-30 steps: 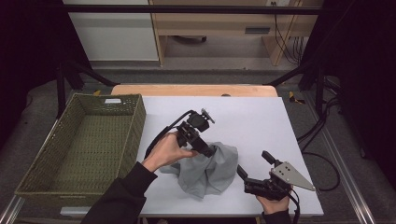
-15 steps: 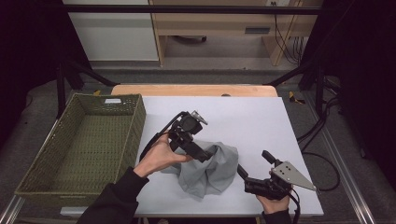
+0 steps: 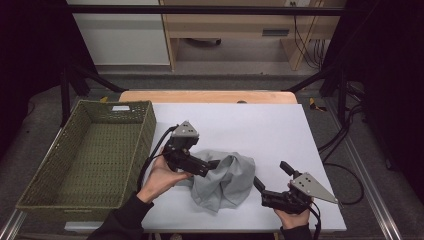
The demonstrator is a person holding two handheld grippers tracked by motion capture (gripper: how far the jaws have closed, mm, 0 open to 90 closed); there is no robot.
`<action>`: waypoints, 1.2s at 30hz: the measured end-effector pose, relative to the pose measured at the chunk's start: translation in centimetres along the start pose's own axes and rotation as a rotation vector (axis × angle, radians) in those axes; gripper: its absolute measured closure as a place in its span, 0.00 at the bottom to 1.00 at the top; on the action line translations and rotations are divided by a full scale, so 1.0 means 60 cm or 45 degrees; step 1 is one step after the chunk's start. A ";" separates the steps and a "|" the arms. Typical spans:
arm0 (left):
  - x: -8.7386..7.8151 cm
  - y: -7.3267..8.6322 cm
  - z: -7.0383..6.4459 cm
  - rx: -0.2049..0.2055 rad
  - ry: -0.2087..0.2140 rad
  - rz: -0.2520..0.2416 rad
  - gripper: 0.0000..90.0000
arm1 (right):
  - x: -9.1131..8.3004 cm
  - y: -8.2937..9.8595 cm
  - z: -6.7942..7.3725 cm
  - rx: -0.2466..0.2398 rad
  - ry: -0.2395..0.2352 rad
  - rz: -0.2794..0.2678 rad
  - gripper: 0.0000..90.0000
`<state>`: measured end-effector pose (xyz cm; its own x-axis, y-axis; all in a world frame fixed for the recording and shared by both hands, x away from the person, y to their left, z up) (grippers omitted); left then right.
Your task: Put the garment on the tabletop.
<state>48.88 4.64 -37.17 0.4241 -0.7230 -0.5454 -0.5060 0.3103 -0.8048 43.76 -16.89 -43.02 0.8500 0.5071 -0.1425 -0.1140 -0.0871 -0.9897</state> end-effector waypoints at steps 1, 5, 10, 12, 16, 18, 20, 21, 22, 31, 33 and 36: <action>-0.003 0.002 0.001 -0.008 0.009 -0.036 0.00 | 0.000 0.000 0.000 0.000 0.002 -0.002 0.00; -0.007 0.015 0.006 -0.050 0.040 -0.130 0.01 | -0.001 -0.001 -0.002 -0.007 -0.004 -0.011 0.00; -0.021 0.035 0.013 -0.038 0.046 -0.246 0.02 | -0.001 -0.001 -0.002 0.005 -0.004 -0.009 0.00; -0.029 0.043 0.013 -0.030 0.047 -0.290 0.03 | -0.001 0.000 -0.002 0.008 -0.007 -0.002 0.00; -0.044 0.061 0.016 -0.042 0.022 -0.367 0.04 | -0.002 -0.003 -0.005 0.012 -0.005 -0.012 0.00; -0.050 0.069 0.018 -0.044 0.010 -0.373 0.04 | -0.002 -0.003 -0.005 0.016 -0.002 -0.010 0.00; -0.057 0.075 0.018 -0.039 0.020 -0.402 0.04 | -0.002 -0.002 -0.005 0.004 -0.004 -0.012 0.00; -0.060 0.078 0.018 -0.045 0.019 -0.415 0.04 | -0.002 -0.002 -0.005 0.001 -0.003 -0.012 0.00; -0.062 0.082 0.018 -0.046 0.019 -0.421 0.04 | -0.001 -0.003 -0.005 -0.004 -0.006 -0.012 0.00; -0.084 0.122 0.031 -0.075 -0.050 -0.461 0.04 | -0.004 -0.003 -0.002 0.010 -0.009 0.000 0.00; -0.090 0.127 0.034 -0.076 -0.068 -0.473 0.04 | -0.003 -0.003 -0.002 0.005 -0.010 -0.002 0.00; -0.094 0.136 0.037 -0.081 -0.075 -0.477 0.04 | -0.004 -0.002 -0.002 0.013 -0.008 0.003 0.00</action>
<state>44.02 12.61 -41.15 0.6301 -0.7417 -0.2299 -0.3522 -0.0091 -0.9359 43.62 -17.11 -42.84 0.8465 0.5124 -0.1448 -0.1210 -0.0797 -0.9895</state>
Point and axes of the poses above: each handheld gripper's, and its own axes: x roughly forward along the jaws, y roughly out of its underside, z roughly to its left, the point moved 8 cm from there along x, roughly forward along the jaws, and after that the axes turned 8 degrees about -x, right-handed, at the moved point
